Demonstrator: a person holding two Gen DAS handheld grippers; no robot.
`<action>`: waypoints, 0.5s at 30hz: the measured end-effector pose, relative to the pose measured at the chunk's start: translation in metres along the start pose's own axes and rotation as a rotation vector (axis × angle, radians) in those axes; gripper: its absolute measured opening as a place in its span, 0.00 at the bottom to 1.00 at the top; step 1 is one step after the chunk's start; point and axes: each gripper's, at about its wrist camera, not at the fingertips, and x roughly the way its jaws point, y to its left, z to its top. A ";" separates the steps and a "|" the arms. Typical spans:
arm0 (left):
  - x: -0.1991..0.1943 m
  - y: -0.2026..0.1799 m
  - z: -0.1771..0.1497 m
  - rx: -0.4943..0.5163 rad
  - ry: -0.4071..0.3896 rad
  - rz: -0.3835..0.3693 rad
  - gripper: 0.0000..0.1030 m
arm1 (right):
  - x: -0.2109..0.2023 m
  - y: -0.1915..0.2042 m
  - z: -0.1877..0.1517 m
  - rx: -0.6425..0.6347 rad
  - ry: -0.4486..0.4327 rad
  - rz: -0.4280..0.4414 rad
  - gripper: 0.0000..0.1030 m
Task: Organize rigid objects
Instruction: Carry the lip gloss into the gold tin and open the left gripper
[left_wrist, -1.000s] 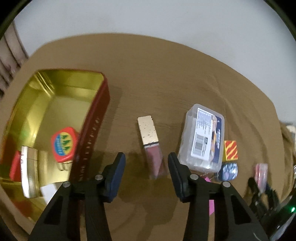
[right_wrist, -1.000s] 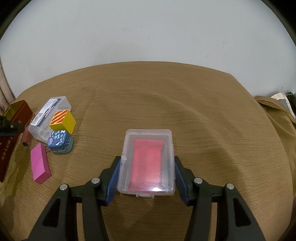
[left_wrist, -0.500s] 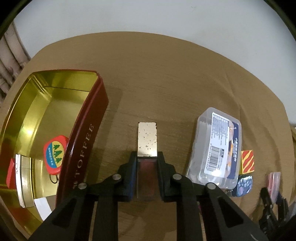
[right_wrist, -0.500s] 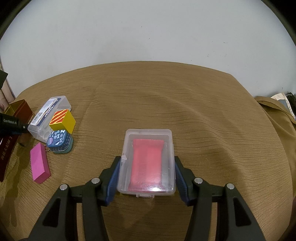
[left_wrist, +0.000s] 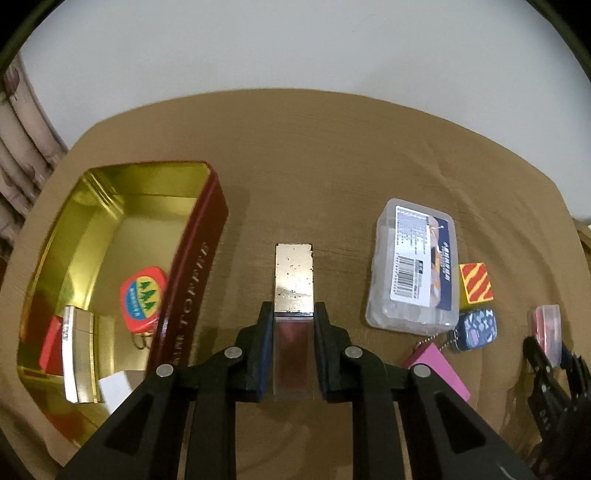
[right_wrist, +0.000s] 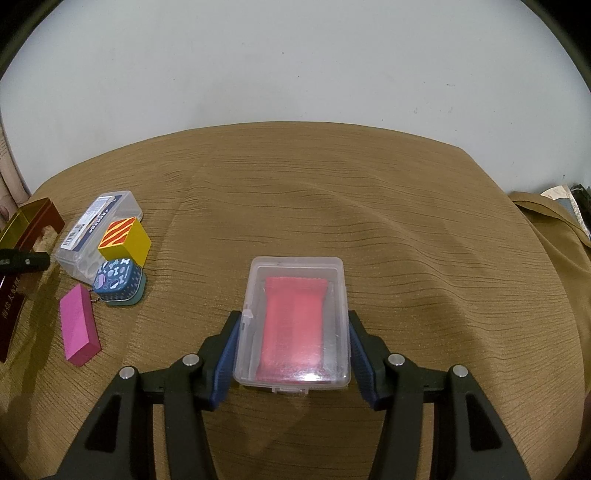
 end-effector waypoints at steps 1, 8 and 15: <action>-0.003 -0.001 -0.001 0.004 -0.001 0.001 0.17 | 0.000 0.000 0.000 0.000 0.000 0.000 0.54; -0.020 0.006 -0.005 0.015 -0.008 0.005 0.17 | 0.000 0.000 0.000 0.000 0.000 0.000 0.54; -0.035 0.033 -0.001 0.017 -0.043 0.001 0.17 | 0.000 0.000 0.000 0.000 -0.001 0.001 0.54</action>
